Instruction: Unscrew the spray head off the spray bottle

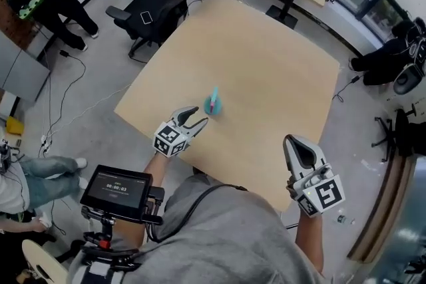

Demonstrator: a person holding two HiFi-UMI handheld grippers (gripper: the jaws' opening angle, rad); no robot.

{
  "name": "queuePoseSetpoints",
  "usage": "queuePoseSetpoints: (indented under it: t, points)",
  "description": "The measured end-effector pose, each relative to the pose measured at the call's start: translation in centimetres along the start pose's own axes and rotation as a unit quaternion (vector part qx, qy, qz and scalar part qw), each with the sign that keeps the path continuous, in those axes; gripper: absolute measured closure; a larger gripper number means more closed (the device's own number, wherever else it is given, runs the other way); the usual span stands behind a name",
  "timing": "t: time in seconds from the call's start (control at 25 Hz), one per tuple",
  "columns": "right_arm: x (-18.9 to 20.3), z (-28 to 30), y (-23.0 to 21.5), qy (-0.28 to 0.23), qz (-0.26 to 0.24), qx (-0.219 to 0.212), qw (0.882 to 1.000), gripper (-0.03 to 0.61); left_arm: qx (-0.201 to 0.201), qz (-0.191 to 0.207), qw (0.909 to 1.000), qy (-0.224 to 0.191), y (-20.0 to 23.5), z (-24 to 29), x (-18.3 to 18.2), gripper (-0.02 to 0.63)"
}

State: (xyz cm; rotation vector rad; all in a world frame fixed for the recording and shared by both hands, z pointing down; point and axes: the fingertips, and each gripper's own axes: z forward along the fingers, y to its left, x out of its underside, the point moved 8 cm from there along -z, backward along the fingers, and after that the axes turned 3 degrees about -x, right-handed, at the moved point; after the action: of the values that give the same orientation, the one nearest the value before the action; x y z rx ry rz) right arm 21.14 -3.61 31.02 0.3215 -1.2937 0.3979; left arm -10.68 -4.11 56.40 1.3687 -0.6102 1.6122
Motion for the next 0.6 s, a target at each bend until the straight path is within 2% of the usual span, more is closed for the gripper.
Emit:
queuePoseSetpoints:
  t: [0.08, 0.24, 0.32, 0.44, 0.6]
  points:
    - [-0.1, 1.3, -0.3, 0.009, 0.005, 0.007, 1.0, 0.572, -0.001, 0.038, 0.9989, 0.029, 1.4, 2.1, 1.5, 0.327]
    - [0.2, 4.9, -1.2, 0.033, 0.01, 0.023, 0.999, 0.574, 0.024, 0.105, 0.9911, 0.078, 4.6, 6.8, 5.0, 0.179]
    - [0.3, 6.3, -1.5, 0.045, 0.012, 0.031, 0.998, 0.572, 0.043, 0.113, 0.9885, 0.091, 5.5, 9.0, 6.4, 0.161]
    - [-0.4, 5.9, -1.2, 0.058, 0.016, 0.042, 0.997, 0.572, 0.049, 0.116, 0.9876, 0.094, 5.0, 10.8, 7.4, 0.156]
    - [-2.0, 4.4, -0.4, 0.074, 0.021, 0.051, 0.996, 0.572, 0.051, 0.121, 0.9874, 0.089, 3.0, 11.5, 6.4, 0.156]
